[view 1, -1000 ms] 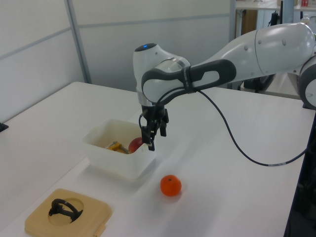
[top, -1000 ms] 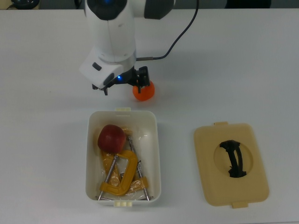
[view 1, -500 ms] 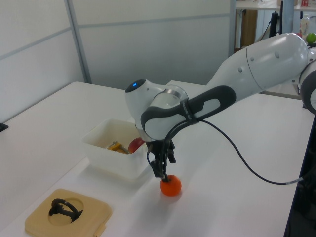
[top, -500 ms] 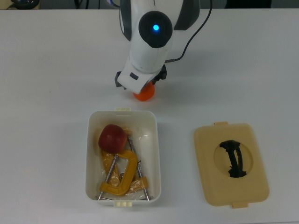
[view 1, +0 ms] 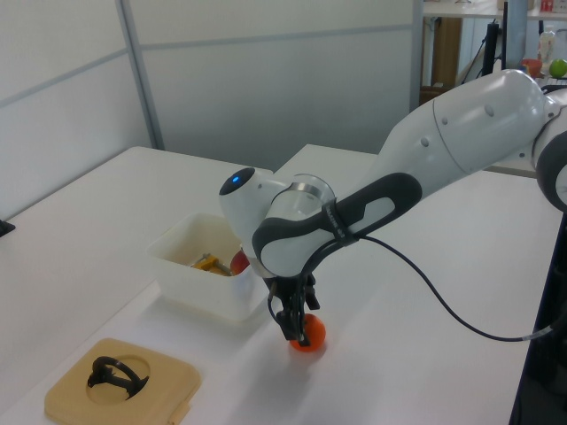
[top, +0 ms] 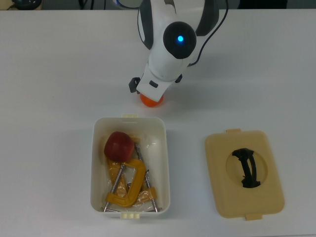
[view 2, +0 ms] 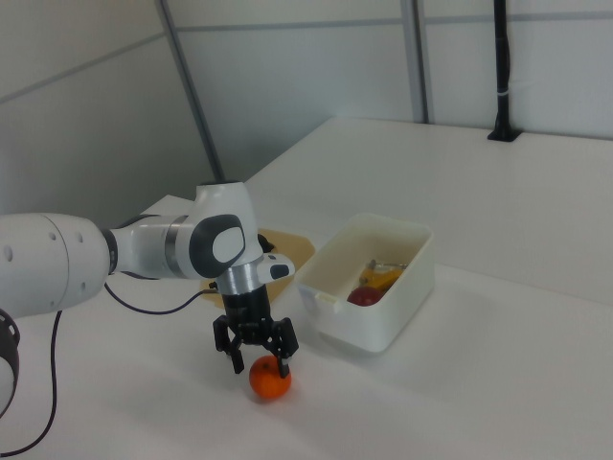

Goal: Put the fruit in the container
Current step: 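Lift the mandarin and carry it over the container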

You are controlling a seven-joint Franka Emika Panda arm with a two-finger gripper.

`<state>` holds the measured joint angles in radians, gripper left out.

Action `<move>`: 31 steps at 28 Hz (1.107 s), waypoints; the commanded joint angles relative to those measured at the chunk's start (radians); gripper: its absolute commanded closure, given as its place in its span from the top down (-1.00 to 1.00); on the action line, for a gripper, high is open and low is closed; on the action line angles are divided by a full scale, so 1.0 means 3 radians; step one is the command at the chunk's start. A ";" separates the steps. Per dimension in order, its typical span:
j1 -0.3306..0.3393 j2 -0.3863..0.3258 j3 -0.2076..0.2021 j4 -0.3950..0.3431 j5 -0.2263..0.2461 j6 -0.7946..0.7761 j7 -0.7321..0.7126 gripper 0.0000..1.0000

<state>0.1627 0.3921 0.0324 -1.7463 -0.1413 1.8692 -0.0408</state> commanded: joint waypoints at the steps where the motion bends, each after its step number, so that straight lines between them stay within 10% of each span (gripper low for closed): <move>1: 0.0046 -0.0018 -0.0021 -0.0044 -0.0056 -0.0008 -0.0038 1.00; 3: 0.0046 -0.0013 -0.0021 -0.0039 -0.0066 -0.0008 -0.0048 0.84; 7: 0.0046 -0.0008 -0.0021 -0.0034 -0.0122 -0.0013 -0.0063 -0.21; 12: 0.0046 0.0002 -0.0021 -0.0034 -0.0122 -0.0013 -0.0074 -0.99; 31: -0.0097 -0.0110 -0.0046 0.0600 0.0016 -0.0320 -0.0099 -1.00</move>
<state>0.1567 0.3800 0.0290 -1.6488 -0.1633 1.8222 -0.0502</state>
